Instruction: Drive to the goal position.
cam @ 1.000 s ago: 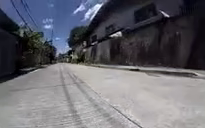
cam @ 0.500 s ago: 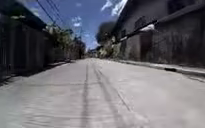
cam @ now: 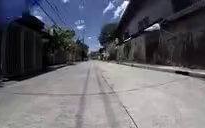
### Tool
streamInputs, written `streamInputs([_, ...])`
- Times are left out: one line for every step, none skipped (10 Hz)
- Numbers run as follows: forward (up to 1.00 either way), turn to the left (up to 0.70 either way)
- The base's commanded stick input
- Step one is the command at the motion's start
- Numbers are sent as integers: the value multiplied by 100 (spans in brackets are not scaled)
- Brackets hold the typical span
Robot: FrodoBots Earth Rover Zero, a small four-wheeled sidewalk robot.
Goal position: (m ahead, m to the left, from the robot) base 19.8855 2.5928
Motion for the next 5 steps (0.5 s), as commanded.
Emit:
streamInputs([100, 10])
streamInputs([100, 16])
streamInputs([100, 19])
streamInputs([100, 16])
streamInputs([100, 19])
